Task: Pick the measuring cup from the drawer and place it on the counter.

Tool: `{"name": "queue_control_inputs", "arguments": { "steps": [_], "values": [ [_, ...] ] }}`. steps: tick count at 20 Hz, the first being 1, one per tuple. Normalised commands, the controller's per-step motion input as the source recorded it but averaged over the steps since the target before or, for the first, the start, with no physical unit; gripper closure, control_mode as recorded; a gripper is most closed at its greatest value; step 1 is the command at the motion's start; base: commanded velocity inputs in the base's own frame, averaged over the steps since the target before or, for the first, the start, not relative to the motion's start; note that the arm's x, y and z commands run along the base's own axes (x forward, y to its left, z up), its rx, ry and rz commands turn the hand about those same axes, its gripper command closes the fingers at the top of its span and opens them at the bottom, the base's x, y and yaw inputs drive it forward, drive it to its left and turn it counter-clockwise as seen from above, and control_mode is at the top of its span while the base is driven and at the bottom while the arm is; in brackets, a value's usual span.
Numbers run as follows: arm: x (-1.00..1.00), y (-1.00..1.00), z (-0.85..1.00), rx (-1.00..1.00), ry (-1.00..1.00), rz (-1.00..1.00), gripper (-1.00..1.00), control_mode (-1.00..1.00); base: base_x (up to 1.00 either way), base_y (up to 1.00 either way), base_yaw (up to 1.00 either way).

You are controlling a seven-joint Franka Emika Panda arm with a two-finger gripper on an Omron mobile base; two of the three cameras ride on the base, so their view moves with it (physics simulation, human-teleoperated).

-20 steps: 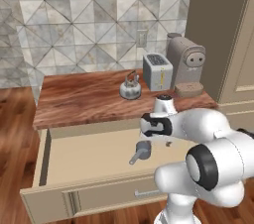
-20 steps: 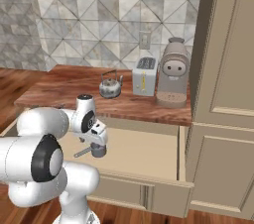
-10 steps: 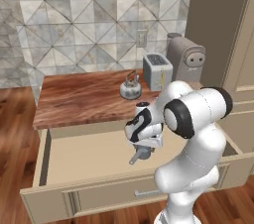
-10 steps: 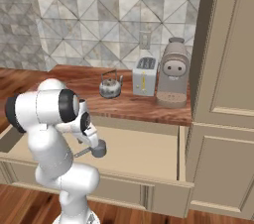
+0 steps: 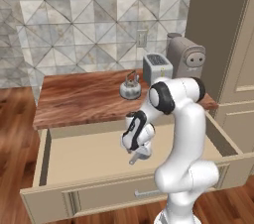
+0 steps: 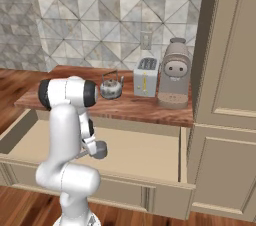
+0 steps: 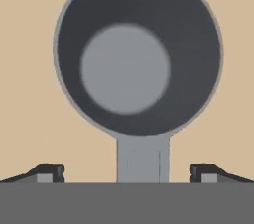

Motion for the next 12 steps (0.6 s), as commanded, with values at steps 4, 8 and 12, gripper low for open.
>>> {"name": "queue_control_inputs", "arguments": {
  "steps": [4,8,12],
  "values": [
    [0.67,0.3,-0.28,-0.02,0.0,-0.05,-1.0,-1.0,0.0,0.0,0.0],
    [0.31,0.0,-0.47,-0.04,0.0,-0.02,-1.0,-1.0,0.0,0.0,0.0],
    [-0.03,-0.01,-0.51,-0.04,0.0,0.0,-1.0,-1.0,0.0,0.0,0.0]
  ]
}}
